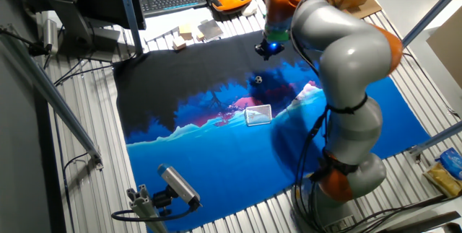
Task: Push the soccer ball into the goal
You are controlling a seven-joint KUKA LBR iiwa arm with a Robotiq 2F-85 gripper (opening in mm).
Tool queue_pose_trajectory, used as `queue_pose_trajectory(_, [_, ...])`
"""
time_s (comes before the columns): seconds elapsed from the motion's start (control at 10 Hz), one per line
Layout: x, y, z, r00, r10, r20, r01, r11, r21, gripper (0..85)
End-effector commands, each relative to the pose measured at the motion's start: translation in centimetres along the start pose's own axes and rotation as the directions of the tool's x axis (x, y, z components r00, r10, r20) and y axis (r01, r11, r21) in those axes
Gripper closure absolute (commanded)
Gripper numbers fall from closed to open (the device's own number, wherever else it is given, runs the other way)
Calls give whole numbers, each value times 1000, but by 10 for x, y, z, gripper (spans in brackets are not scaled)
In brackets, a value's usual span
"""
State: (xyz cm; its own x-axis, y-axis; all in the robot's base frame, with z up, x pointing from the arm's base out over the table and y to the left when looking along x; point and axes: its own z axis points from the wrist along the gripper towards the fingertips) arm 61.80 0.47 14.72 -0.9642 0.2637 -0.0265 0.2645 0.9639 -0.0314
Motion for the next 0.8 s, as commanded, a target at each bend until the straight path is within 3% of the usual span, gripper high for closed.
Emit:
queue_pose_trajectory(0.0, [-4, -1, 11, 1000, 5, -6, -5, 1000, -10, 680])
queue_pose_trajectory(0.2, [-10, 1, 28, 999, 18, -28, -19, 999, -38, 680])
queue_pose_trajectory(0.6, [-3, 4, 55, 999, 42, -22, -42, 998, -37, 680])
queue_pose_trajectory(0.7, [-2, 3, 59, 998, 54, -24, -55, 998, -43, 510])
